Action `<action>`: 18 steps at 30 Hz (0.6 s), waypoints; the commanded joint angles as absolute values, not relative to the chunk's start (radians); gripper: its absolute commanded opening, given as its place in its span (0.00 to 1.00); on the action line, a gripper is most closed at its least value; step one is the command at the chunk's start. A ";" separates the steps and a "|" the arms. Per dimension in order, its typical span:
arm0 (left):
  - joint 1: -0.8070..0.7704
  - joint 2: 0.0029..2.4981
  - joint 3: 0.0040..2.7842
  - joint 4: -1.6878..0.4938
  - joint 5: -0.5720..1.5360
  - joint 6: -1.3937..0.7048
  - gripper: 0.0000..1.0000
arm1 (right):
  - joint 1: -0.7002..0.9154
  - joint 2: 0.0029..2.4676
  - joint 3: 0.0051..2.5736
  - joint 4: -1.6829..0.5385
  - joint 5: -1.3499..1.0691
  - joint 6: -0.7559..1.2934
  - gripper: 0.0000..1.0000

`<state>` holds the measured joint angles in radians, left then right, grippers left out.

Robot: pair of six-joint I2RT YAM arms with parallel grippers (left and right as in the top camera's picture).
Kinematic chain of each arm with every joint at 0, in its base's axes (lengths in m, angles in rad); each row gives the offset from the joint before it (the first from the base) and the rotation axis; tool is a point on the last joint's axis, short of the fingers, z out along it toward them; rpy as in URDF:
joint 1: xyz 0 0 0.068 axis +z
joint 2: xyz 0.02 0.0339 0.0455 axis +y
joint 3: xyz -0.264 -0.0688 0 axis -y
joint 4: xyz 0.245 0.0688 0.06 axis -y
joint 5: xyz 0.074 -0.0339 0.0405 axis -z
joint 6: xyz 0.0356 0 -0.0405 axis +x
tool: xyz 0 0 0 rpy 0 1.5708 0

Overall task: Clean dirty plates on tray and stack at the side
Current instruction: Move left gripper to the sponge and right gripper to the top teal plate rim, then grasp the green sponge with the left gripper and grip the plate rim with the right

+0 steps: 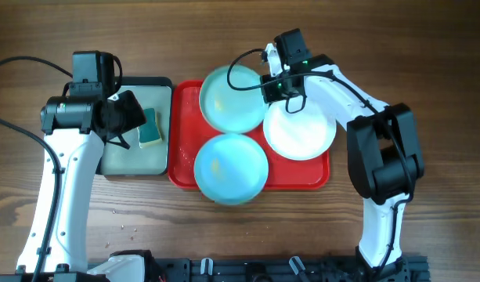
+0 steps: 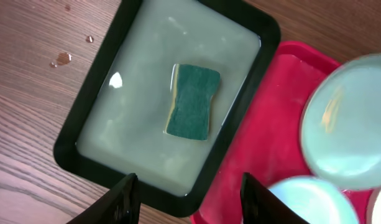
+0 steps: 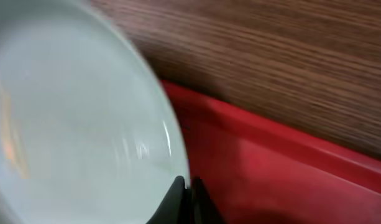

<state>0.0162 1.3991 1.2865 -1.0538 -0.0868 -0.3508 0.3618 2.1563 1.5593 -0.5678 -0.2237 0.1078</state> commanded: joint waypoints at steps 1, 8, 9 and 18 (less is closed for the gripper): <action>0.025 1.409 1.265 -1.046 -0.125 -0.357 0.49 | 0.368 2.171 1.552 -0.570 -0.237 0.109 0.04; 0.024 1.414 1.061 -0.850 -0.078 -0.297 0.59 | 0.367 2.171 1.552 -0.569 -0.237 0.108 0.04; 0.025 1.422 1.045 -0.820 -0.031 -0.255 0.59 | 0.368 2.171 1.552 -0.568 -0.237 0.108 0.04; 0.025 1.626 1.039 -0.600 -0.033 -0.156 0.50 | 0.368 2.171 1.552 -0.568 -0.237 0.108 0.04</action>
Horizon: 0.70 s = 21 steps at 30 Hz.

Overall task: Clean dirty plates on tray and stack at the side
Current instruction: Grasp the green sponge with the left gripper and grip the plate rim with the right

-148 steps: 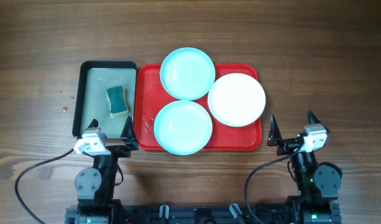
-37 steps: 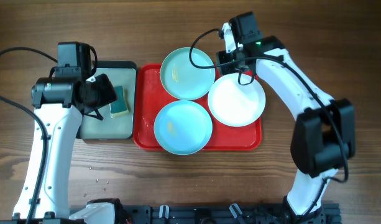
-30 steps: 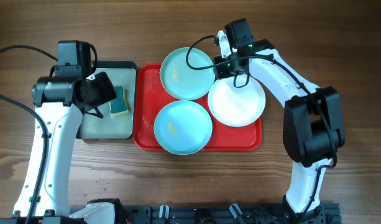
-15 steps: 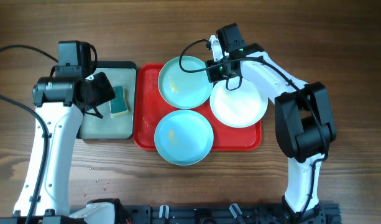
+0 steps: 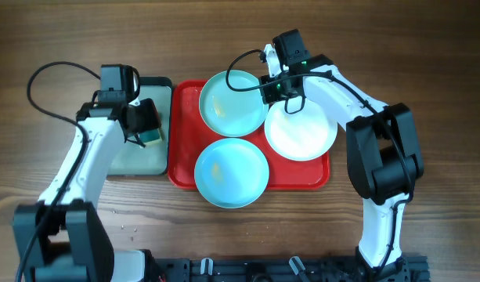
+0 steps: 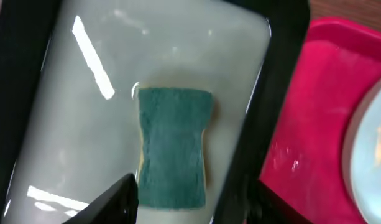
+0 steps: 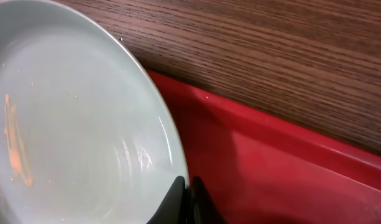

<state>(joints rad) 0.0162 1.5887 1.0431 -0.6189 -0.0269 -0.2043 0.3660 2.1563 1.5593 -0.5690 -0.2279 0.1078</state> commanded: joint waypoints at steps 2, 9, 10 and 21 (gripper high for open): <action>0.025 1.647 1.039 -0.596 -0.060 -0.156 0.51 | 0.368 2.171 1.552 -0.567 -0.237 0.108 0.04; 0.025 1.737 1.039 -0.567 -0.062 -0.146 0.54 | 0.368 2.171 1.552 -0.565 -0.237 0.108 0.05; 0.025 1.747 1.039 -0.564 -0.062 -0.137 0.54 | 0.368 2.171 1.552 -0.564 -0.237 0.108 0.05; 0.026 1.768 1.010 -0.545 -0.105 -0.134 0.46 | 0.368 2.171 1.552 -0.561 -0.237 0.108 0.05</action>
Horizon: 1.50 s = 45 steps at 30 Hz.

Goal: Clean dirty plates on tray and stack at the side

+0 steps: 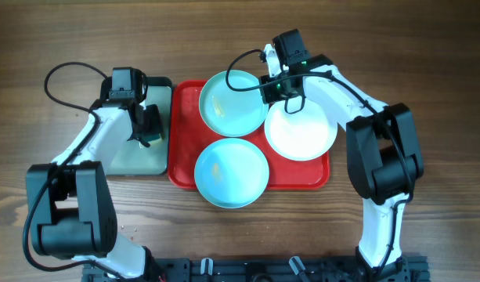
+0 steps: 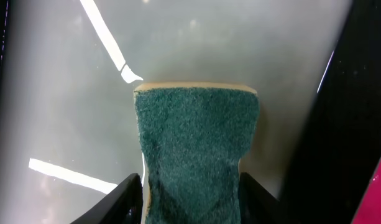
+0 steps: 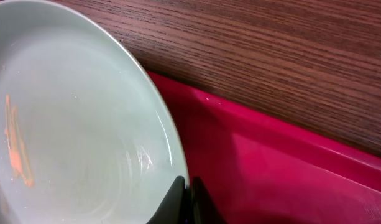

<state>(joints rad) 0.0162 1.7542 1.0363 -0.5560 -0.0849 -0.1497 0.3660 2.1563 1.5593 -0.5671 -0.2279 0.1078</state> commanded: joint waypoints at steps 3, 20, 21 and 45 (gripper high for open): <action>0.026 1.768 0.975 -0.511 -0.105 -0.134 0.43 | 0.368 2.171 1.552 -0.559 -0.237 0.108 0.04; 0.027 1.425 0.976 -0.502 -0.105 -0.110 0.04 | 0.368 2.171 1.552 -0.559 -0.237 0.108 0.04; 0.027 1.371 0.976 -0.515 -0.105 -0.097 0.04 | 0.368 2.171 1.552 -0.558 -0.237 0.108 0.04; 0.027 1.241 0.976 -0.611 0.112 0.097 0.04 | 0.368 2.171 1.552 -0.551 -0.238 0.108 0.04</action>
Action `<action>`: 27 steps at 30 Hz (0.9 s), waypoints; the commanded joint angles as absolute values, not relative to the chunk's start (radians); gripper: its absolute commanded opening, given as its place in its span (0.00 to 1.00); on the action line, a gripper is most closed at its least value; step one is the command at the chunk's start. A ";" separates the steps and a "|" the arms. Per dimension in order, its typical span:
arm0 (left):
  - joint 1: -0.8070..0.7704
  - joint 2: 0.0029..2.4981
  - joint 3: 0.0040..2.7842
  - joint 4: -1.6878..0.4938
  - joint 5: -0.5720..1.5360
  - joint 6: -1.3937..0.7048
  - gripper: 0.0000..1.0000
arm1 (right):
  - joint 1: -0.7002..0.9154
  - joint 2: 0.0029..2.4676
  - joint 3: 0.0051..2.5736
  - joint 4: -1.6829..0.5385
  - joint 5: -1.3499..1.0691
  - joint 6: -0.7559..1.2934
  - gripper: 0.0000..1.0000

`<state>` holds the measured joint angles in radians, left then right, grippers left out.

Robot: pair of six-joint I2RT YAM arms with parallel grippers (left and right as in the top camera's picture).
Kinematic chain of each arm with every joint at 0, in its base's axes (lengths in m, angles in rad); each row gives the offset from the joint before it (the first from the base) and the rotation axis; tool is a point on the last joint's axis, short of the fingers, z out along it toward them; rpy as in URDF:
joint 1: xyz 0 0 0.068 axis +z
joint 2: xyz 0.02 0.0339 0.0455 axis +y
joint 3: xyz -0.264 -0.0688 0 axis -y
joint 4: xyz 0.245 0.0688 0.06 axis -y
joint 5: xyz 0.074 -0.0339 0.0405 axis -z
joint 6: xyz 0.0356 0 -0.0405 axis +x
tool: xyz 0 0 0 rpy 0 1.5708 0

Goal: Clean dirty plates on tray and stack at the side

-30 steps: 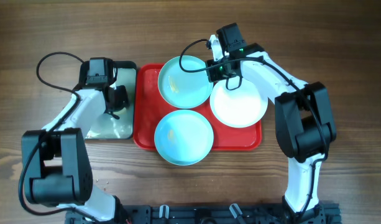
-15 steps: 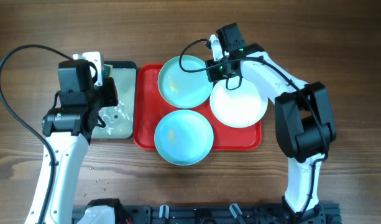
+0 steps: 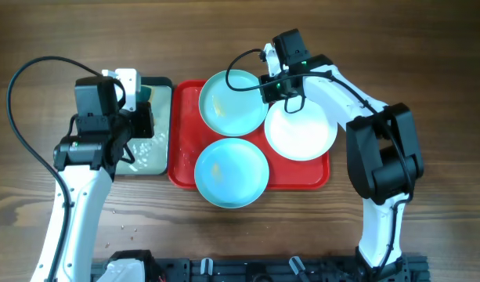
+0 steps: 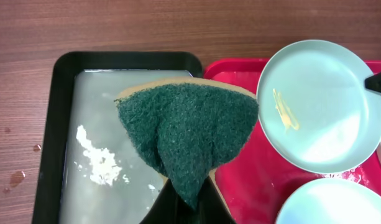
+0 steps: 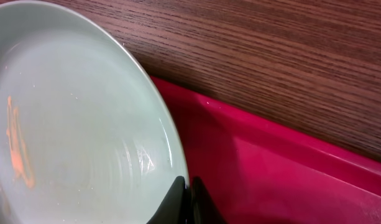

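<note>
A red tray (image 3: 180, 133) holds three plates. The far pale green plate (image 3: 232, 102) has an orange smear, and my right gripper (image 5: 187, 186) is shut on its right rim. A blue plate (image 3: 232, 172) lies at the front and a white plate (image 3: 300, 129) to the right. My left gripper (image 4: 189, 205) is shut on a green sponge (image 4: 187, 134), which hangs folded above the black basin (image 4: 50, 124). In the left wrist view the smeared plate (image 4: 314, 106) is to the right of the sponge.
The basin of cloudy water with foam (image 3: 138, 157) stands against the tray's left side. Bare wooden table (image 3: 427, 63) lies to the right of the tray and behind it. A black cable (image 3: 28, 86) loops at the far left.
My left gripper was open, low in the basin, with a finger on each side of the sponge. Now it is shut on the sponge and up above the water. The right gripper has not moved.
The sponge lay in the basin with my left gripper open high above it. The gripper was then lower, then straddling the sponge, and now holds it raised. All the while my right gripper stayed shut on the smeared plate's rim.
</note>
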<state>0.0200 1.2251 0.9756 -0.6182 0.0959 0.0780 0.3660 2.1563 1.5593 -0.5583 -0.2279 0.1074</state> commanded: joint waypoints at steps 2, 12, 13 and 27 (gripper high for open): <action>0.027 1.244 0.976 -0.609 0.112 0.097 0.04 | 0.368 2.171 1.552 -0.551 -0.238 0.108 0.04; 0.027 1.244 0.976 -0.608 0.112 0.097 0.04 | 0.369 2.171 1.552 -0.555 -0.246 0.105 0.04; 0.027 1.244 0.976 -0.608 0.112 0.097 0.04 | 0.369 2.171 1.552 -0.555 -0.246 0.106 0.04; 0.027 1.246 0.975 -0.618 0.065 0.051 0.04 | 0.369 2.171 1.552 -0.554 -0.246 0.108 0.04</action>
